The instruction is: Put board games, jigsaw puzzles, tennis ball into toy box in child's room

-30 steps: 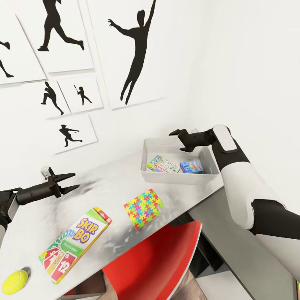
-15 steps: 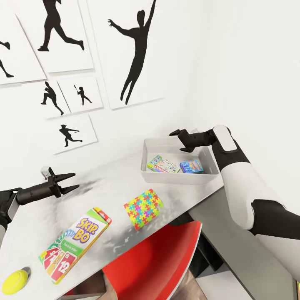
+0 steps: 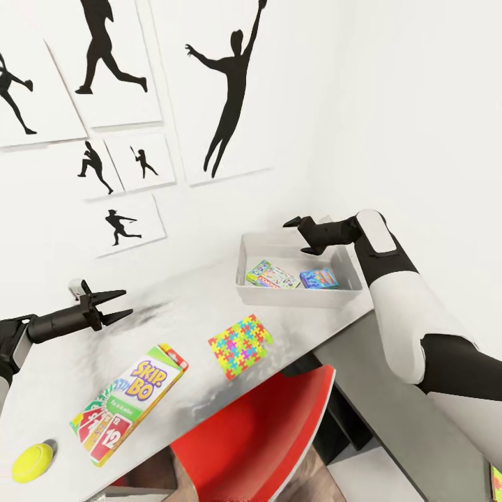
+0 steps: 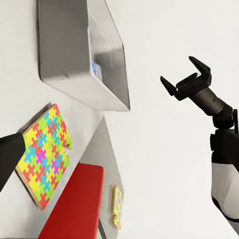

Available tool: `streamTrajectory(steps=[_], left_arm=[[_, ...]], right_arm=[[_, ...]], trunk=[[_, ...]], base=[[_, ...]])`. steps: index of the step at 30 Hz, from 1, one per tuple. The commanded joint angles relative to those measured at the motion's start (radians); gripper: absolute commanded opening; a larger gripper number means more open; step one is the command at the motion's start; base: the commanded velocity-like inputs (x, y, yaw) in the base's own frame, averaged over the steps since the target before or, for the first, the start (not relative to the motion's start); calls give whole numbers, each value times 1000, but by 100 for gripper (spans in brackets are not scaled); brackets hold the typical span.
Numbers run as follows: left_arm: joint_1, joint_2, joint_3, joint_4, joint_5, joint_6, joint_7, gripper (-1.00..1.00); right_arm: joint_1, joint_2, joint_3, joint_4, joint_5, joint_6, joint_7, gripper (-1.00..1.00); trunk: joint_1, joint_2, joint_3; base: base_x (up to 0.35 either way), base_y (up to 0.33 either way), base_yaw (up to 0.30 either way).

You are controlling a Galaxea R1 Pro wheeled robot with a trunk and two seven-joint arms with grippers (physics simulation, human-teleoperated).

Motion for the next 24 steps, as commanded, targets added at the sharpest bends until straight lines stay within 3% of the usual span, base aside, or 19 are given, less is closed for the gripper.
streamTrajectory(steps=[1,24], left_arm=[[-1,0,0,0,-2,11,-5,100],[-1,0,0,0,-2,11,-5,100]], right_arm=[[-1,1,-5,-1,-8,3,-10,100],[-1,0,-7,-1,-8,3,-10,100]], trunk=[[0,-2,0],[0,-2,11]], base=[[-76,0,0],[-49,0,0]])
